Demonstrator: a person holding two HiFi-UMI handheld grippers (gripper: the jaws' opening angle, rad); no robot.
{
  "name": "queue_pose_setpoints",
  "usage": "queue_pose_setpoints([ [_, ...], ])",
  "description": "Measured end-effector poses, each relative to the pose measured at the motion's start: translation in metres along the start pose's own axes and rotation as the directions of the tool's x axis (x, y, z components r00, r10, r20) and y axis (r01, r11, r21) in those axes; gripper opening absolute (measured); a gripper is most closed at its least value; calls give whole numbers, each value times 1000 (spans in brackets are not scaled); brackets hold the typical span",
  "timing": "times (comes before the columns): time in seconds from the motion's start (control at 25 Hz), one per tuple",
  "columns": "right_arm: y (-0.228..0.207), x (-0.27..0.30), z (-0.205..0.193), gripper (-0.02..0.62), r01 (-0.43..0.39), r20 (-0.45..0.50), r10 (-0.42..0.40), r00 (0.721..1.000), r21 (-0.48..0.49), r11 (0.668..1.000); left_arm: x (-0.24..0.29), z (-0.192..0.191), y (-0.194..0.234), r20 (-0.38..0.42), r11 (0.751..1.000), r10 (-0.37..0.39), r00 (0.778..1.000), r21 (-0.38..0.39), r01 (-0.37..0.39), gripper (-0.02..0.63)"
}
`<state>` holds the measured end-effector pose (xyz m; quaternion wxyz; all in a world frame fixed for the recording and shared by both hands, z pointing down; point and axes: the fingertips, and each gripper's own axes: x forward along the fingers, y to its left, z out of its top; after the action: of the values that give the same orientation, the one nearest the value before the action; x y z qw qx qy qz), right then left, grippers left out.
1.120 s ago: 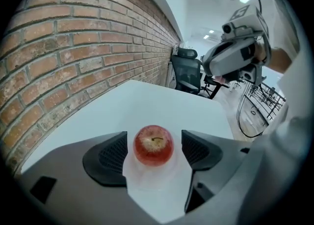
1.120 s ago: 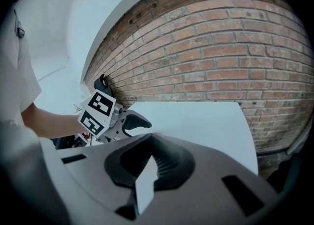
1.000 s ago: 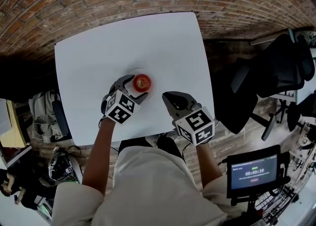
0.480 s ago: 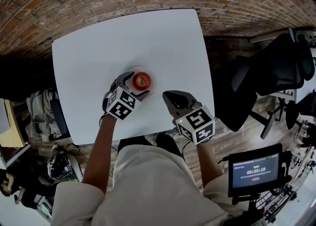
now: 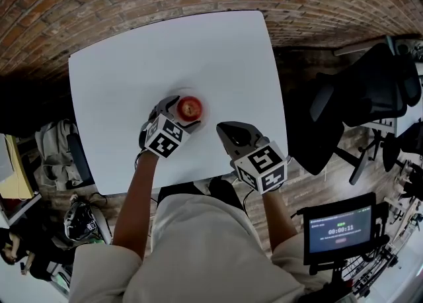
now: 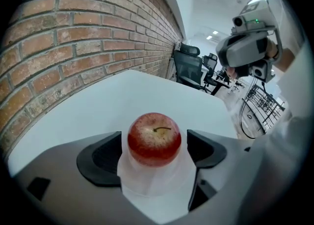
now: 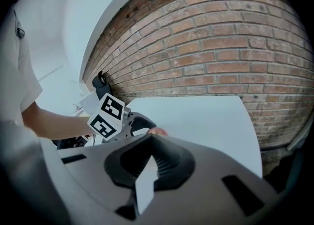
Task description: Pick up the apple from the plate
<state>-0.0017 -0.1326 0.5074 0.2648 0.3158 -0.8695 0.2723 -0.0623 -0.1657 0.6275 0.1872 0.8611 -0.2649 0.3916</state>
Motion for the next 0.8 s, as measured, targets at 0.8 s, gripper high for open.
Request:
queue_pose_setpoints([
  [0.8,-3,-1,-4,2,4,-5,-4,1000,11,1000,12,-5,2,-9,999,36,999,-3,-36,405],
])
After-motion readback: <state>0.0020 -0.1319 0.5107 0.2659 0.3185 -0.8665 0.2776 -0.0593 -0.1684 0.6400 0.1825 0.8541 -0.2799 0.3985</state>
